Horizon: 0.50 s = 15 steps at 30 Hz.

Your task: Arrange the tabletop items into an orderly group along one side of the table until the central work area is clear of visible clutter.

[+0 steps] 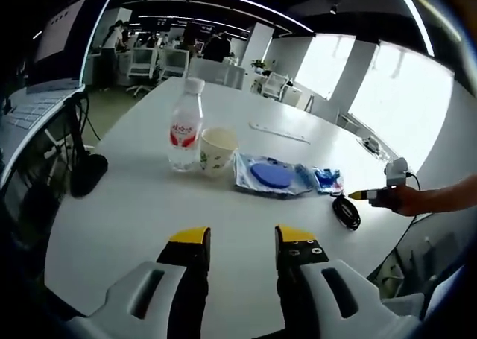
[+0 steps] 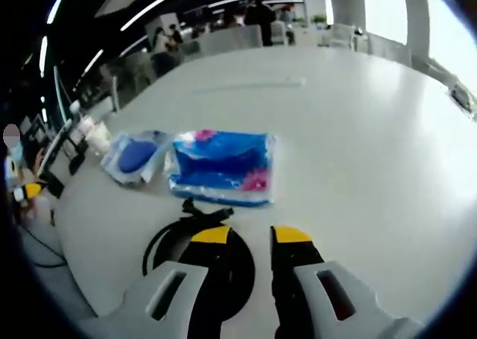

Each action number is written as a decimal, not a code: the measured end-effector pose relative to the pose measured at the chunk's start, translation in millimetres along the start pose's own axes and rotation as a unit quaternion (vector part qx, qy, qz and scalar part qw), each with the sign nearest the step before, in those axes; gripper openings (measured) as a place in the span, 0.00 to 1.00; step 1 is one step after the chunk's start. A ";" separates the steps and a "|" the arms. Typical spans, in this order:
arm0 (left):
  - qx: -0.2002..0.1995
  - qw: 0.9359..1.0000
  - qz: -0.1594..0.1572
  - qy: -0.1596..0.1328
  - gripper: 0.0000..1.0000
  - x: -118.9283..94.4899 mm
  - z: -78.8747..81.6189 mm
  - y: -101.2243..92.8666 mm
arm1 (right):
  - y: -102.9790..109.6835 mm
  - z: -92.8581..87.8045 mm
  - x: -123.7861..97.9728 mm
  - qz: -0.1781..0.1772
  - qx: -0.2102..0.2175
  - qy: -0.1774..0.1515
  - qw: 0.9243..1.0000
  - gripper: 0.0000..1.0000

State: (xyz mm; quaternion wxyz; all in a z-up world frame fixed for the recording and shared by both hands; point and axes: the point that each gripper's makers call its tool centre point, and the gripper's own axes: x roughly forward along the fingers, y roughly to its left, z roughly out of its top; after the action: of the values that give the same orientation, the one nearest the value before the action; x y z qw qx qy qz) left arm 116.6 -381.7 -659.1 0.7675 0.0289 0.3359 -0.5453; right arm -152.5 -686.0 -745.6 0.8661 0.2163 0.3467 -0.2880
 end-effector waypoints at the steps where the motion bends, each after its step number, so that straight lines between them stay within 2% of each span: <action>1: 0.001 1.000 -0.001 0.000 0.33 -0.3 0.4 -0.4 | 1.2 -1.4 -0.5 0.000 0.000 0.000 1.000 0.19; 9: 0.008 1.000 -0.008 0.003 0.34 -3.7 1.0 0.3 | 9.1 -10.3 -0.2 0.001 -0.006 0.009 1.000 0.20; 15: 0.007 1.000 -0.006 0.003 0.34 -8.7 0.4 4.8 | 12.7 -16.8 3.5 -0.002 -0.011 0.019 1.000 0.16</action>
State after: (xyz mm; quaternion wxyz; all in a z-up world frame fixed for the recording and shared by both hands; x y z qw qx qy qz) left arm 119.3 -372.8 -655.6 0.7632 0.0341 0.3341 -0.5521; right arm -150.1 -668.2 -757.1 0.8612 0.2112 0.3667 -0.2815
